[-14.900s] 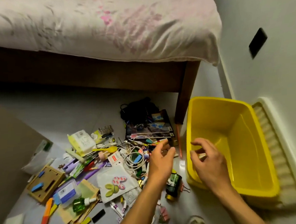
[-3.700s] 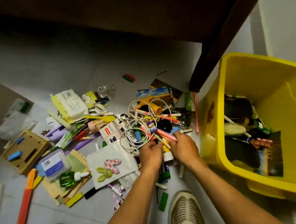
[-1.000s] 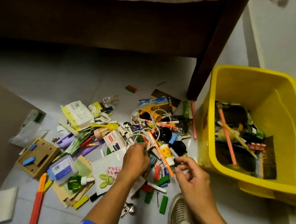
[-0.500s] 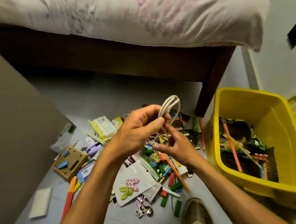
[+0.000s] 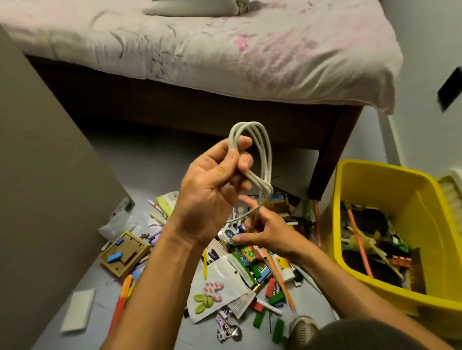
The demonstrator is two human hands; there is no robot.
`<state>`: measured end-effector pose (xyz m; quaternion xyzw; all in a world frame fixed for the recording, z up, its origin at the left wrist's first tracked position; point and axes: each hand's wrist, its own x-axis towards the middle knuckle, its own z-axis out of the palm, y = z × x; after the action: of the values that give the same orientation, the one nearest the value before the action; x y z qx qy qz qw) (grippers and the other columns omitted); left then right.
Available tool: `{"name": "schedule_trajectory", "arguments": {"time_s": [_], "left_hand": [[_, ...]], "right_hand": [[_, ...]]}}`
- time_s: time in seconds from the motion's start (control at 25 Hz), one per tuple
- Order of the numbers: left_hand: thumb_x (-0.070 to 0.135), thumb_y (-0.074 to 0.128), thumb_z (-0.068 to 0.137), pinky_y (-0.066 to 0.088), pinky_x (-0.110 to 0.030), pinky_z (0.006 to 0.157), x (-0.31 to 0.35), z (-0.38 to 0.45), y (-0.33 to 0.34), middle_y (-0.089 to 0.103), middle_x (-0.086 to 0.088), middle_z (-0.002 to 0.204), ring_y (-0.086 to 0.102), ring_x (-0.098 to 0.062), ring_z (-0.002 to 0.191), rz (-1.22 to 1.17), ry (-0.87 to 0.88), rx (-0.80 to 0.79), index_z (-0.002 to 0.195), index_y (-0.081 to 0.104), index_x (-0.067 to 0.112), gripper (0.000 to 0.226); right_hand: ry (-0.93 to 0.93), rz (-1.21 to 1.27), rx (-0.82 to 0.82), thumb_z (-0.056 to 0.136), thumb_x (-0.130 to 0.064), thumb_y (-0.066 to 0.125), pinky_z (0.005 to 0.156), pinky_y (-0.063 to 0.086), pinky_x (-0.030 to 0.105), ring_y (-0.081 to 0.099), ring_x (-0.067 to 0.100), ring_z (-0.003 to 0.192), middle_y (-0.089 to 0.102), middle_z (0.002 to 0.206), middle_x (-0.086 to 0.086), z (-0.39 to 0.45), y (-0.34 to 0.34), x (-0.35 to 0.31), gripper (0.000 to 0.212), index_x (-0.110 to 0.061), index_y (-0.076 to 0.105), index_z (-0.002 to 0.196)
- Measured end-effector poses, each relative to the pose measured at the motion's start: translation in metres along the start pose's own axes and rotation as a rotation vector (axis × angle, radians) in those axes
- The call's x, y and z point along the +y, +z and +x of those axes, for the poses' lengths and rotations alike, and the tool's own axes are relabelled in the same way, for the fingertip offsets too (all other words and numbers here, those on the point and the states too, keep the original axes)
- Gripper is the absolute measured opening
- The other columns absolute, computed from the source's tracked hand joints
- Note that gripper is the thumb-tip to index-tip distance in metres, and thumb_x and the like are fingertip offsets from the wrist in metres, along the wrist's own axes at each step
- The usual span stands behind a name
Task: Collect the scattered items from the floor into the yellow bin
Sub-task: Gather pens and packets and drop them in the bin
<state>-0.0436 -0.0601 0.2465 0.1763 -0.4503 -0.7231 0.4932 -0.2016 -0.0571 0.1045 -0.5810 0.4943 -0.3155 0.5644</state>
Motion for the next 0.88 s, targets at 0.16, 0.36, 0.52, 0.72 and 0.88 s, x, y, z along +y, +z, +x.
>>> {"name": "schedule_trajectory", "arguments": {"time_s": [0.16,0.36,0.52,0.72,0.88], "left_hand": [[0.017,0.044,0.097,0.046,-0.018,0.062,0.006,-0.005,-0.025,0.055,0.003,0.078,0.048,-0.006,0.066,-0.173,0.052,0.036,0.108,0.063,0.012,0.023],[0.032,0.045,0.1,0.049,-0.019,0.054,-0.043,-0.036,-0.085,0.053,-0.001,0.077,0.045,-0.008,0.061,-0.352,-0.184,0.765,0.087,0.058,0.013,0.026],[0.037,0.047,0.099,0.057,-0.041,0.067,-0.111,-0.054,-0.076,0.068,-0.017,0.094,0.064,-0.026,0.081,-0.379,-0.571,0.812,0.098,0.058,0.008,0.03],[0.041,0.034,0.103,0.054,-0.059,0.086,-0.101,-0.017,-0.044,0.062,-0.033,0.12,0.063,-0.047,0.11,-0.726,-0.363,0.607,0.106,0.053,0.01,0.036],[0.044,0.036,0.102,0.05,-0.054,0.096,-0.071,-0.003,-0.034,0.068,-0.023,0.117,0.066,-0.038,0.107,-0.696,-0.283,0.628,0.101,0.055,0.017,0.033]], "right_hand": [[0.08,0.082,0.107,0.081,-0.067,0.059,0.062,0.048,0.022,0.061,0.012,0.079,0.067,0.089,-0.007,0.002,0.009,0.007,0.04,-0.028,0.07,0.087],[0.067,0.34,0.333,0.1,-0.039,0.044,0.078,0.057,0.04,0.067,0.028,0.079,0.07,0.085,0.013,0.005,-0.005,-0.015,0.042,-0.007,0.062,0.08],[-0.151,0.565,0.215,0.098,-0.026,0.048,0.069,0.058,0.036,0.065,0.026,0.071,0.065,0.072,0.008,0.003,-0.006,-0.072,0.042,-0.018,0.057,0.058],[-0.128,0.88,0.167,0.095,-0.043,0.044,0.065,0.052,0.038,0.057,0.025,0.063,0.049,0.066,0.006,-0.037,-0.026,-0.079,0.044,-0.017,0.041,0.06],[0.177,0.726,0.393,0.1,-0.05,0.038,0.06,0.05,0.039,0.054,0.026,0.055,0.046,0.06,0.006,-0.061,-0.027,-0.047,0.05,-0.015,0.041,0.063]]}}
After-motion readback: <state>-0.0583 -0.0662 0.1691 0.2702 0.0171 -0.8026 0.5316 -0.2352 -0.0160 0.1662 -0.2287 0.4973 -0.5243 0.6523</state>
